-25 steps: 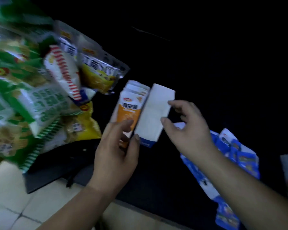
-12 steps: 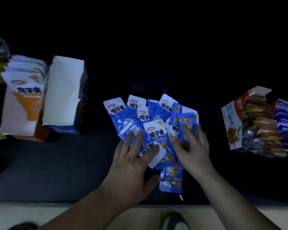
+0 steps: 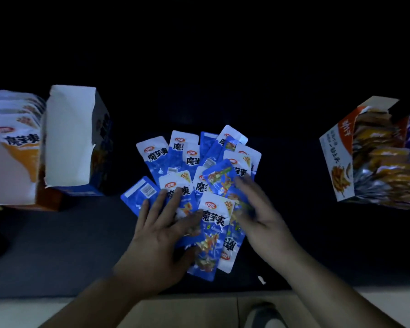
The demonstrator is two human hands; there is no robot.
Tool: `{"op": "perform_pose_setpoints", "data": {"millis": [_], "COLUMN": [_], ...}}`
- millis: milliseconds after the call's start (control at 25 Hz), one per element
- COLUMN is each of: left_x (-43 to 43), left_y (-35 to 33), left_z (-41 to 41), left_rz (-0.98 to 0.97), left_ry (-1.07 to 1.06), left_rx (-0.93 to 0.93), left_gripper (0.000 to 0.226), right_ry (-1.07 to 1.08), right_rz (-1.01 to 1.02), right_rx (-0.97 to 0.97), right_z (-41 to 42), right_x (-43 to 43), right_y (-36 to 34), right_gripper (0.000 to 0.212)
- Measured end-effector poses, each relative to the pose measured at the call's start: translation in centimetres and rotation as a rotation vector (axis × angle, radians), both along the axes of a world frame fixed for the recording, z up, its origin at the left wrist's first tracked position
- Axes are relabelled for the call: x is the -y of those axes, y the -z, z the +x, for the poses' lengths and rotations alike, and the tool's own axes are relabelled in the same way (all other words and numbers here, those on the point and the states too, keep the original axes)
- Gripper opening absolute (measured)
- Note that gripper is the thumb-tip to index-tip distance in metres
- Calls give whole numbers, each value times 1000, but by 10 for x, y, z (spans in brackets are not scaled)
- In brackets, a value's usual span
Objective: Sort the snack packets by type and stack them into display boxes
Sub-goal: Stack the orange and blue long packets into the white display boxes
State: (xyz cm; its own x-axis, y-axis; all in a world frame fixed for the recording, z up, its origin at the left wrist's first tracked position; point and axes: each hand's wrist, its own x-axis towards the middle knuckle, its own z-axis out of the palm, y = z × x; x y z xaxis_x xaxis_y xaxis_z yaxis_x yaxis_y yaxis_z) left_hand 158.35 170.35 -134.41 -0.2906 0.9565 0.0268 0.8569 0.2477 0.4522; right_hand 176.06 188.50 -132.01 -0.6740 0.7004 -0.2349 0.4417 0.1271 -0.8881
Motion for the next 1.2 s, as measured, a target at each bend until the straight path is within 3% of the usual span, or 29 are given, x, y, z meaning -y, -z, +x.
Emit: {"op": "perform_pose_setpoints", "data": {"millis": [120,280,480,840,920,960,1080,1120,1200], "left_x": [-4,-13,0,1,-4,-5,-7,-7,-8], "left_y": [-6,1,2,-5,-4,-4,-6,-9,-17], "left_z": [-9,10,-3,6,10,11,9,8,4], "left_rz": [119,-76,-24,-6,7,6,26,40,73], "left_ry": [-103,-39,-58,-181,-156,-154,-187,-204,-241], "left_rx": [80,-34,-120,-67,-98,-105,-93,-90,-94], "left_gripper": [59,88,70,78,77,77,76,76,76], "right_ry": [217,245,238,388,352,318,103,-60,-424], "right_rz": [11,110,174,-170,-29,144,685,714,523], "right_rx": [10,124,141,-42,-15,32,233,243,311], "right_z": [0,-8,-9,-13,-10,-6,10,12,5], "right_x": [-12,-4,2,0,-2,-5,-16,-17,-12], "right_y": [3,10,1,-35,-32,-29,-31,-35,-42], "right_gripper": [52,71,38,14,8,9,62,76,94]}}
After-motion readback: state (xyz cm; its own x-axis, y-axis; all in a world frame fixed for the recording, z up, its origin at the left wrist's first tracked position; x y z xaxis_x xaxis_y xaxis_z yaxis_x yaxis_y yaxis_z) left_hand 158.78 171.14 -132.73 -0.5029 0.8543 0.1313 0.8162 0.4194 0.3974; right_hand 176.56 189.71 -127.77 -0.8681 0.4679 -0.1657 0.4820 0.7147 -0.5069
